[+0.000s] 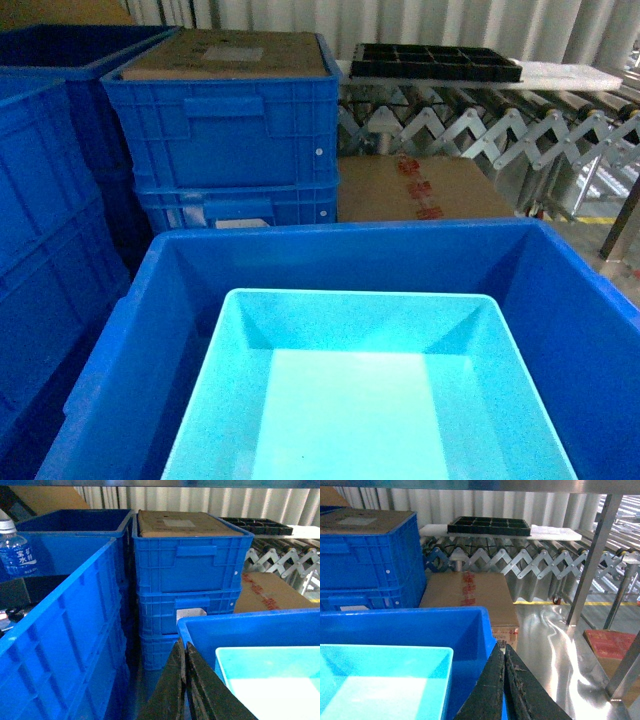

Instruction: Stack blue boxes stably on right

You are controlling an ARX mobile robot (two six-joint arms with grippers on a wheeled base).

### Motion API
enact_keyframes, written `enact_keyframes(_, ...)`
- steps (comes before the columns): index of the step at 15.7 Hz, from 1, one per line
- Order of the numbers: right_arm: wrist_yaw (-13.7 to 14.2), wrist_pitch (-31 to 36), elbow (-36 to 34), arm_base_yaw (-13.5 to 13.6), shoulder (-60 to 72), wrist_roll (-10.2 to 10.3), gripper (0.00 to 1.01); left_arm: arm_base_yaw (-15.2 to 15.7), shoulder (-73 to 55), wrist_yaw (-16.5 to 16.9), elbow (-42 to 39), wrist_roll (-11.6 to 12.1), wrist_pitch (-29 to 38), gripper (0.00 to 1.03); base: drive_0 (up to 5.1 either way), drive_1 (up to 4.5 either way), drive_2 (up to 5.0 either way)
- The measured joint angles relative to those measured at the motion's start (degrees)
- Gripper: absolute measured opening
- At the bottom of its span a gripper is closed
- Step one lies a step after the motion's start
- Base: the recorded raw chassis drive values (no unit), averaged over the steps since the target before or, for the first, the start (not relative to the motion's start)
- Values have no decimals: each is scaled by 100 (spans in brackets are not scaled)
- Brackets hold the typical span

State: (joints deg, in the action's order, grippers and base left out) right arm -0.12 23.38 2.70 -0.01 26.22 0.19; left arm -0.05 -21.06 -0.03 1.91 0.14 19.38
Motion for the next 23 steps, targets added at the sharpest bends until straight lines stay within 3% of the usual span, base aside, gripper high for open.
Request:
enact_keyframes(3,-2,-11,-195,0,-275,0,2,0,269,4,-107,0,-127,2,0,0,0)
enact_keyframes(11,9,-1056,-195,0,-1349,0,2,0,1132,2,-107,0,-944,2,0,0,0)
enact_keyframes(13,11,-1209,-195,0,-1499,0,2,0,1906,-2,-101,0,-2026,2,0,0,0)
enact_keyframes(16,11,-1574,-192,0,-1781,0,2,2,2044,-13,-101,0,-2026,2,0,0,0)
enact_keyframes(17,4,-2398,-192,0,-2472,0,2,2,2046,0,-101,0,-1963,2,0,0,0)
enact_keyframes(22,9,-2369,-190,0,-2597,0,2,2,2044,2,-103,0,-1961,2,0,0,0)
enact_keyframes(23,9,-2365,-190,0,-2597,-2,7,2,2044,-2,-103,-7,-1958,6,0,0,0)
